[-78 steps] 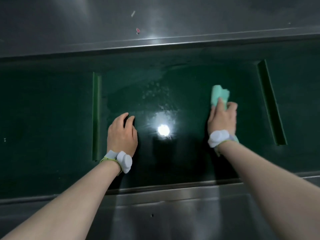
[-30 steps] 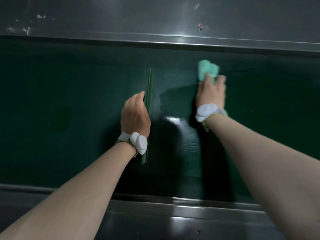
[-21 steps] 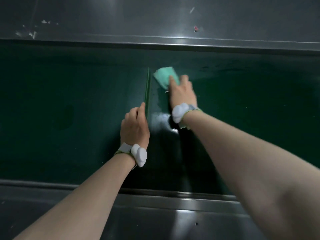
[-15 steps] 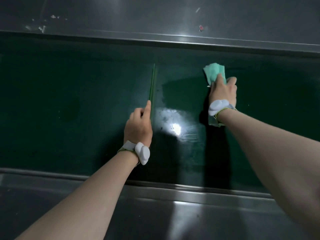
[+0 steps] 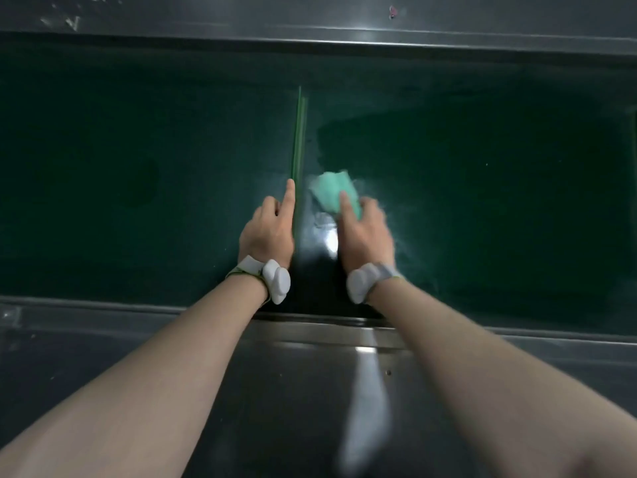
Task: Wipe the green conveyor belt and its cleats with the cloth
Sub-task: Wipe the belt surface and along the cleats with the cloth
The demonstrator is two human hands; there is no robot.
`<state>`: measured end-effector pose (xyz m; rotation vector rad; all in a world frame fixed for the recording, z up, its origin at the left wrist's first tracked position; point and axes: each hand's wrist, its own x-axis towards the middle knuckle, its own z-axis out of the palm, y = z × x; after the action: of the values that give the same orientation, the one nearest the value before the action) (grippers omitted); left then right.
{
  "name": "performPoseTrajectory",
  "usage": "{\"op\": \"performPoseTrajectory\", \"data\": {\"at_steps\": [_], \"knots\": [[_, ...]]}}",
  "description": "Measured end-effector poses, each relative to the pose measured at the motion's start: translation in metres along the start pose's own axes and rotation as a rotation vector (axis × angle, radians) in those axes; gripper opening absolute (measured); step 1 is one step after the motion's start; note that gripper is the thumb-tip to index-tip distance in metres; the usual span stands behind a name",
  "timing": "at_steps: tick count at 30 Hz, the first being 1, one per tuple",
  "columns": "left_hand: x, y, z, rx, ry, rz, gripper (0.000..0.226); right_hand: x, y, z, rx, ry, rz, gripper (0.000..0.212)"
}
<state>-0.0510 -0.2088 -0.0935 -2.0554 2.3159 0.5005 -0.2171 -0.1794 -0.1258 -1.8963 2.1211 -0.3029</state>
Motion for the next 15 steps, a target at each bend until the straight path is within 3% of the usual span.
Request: {"op": "performPoseTrajectory", "data": {"at_steps": [4,8,11,13,15], "knots": [[-0.012,-0.005,0.001,0.088,0.004,0.012,0.074,-0.008,0.102,-0.038,0.022,0.199,0.338,0.045],[-0.009,-0.003,0.003,0.057,0.001,-0.012,0.077,-0.015,0.094,-0.036,0.035,0.280,0.506,0.042],[-0.009,-0.002,0.004,0.019,-0.009,-0.032,0.080,-0.019,0.026,-0.006,0.016,0.169,0.431,0.042],[-0.008,-0.002,0.005,-0.008,-0.015,-0.056,0.079,-0.030,-0.033,0.016,0.131,0.082,0.317,0.033],[-0.006,-0.004,0.005,-0.026,-0.025,-0.048,0.073,-0.046,-0.075,0.031,0.053,-0.044,0.081,0.039]]}}
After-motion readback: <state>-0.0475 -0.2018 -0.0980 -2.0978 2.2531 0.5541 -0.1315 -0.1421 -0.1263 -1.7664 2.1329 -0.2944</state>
